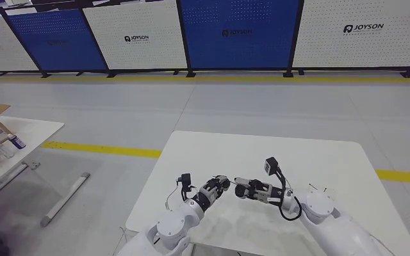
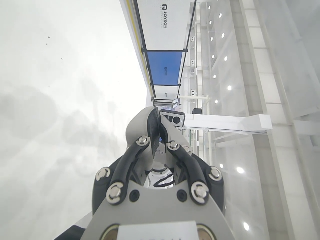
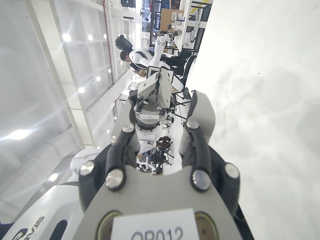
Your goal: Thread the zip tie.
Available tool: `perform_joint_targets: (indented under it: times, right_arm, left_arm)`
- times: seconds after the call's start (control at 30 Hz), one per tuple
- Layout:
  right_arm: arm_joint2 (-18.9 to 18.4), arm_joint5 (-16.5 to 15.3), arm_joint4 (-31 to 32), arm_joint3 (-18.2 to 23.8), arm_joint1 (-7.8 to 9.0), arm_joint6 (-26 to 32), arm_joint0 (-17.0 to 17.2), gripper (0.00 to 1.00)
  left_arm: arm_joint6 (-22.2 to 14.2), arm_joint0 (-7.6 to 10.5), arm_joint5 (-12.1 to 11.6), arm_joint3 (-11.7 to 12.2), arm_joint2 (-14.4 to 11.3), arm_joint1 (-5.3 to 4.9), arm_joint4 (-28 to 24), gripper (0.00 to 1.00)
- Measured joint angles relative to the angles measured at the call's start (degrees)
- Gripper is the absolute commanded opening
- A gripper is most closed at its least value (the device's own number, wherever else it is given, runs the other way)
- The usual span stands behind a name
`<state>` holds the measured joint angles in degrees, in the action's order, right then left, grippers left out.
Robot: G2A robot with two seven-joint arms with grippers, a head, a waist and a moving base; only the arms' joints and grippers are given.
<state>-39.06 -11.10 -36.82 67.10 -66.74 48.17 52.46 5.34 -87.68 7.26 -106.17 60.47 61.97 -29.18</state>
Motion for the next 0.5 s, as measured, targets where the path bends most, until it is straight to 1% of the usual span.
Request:
perform_joint_targets:
  times: [0.2,0.37,0.4,0.43,0.5]
  right_arm:
    - [-0.8,0.2,0.8,-0.2,-0.49,0.4,0.2,0.00]
    - [-1.6,0.1,1.3,-0.2,-0.76,0.6,0.7,0.00]
    - [-1.7,0.0,1.3,-0.2,-0.83,0.8,0.8,0.00]
    - [-1.9,-0.2,1.2,-0.2,-0.88,0.9,0.9,0.00]
    - [-2.4,-0.8,0.9,-0.3,-0.95,1.1,1.1,0.00]
  left_arm:
    - [-0.2,-0.34,0.2,-0.1,0.5,0.21,0.3,0.00]
    - [0.0,-0.48,0.1,0.0,0.5,0.40,1.6,0.00]
    - [-0.2,-0.47,0.2,0.0,0.4,0.43,2.2,0.76]
    - [-0.3,-0.47,0.2,0.0,0.3,0.44,2.4,1.00]
    - [-0.4,-0.48,0.2,0.1,0.3,0.44,2.5,1.00]
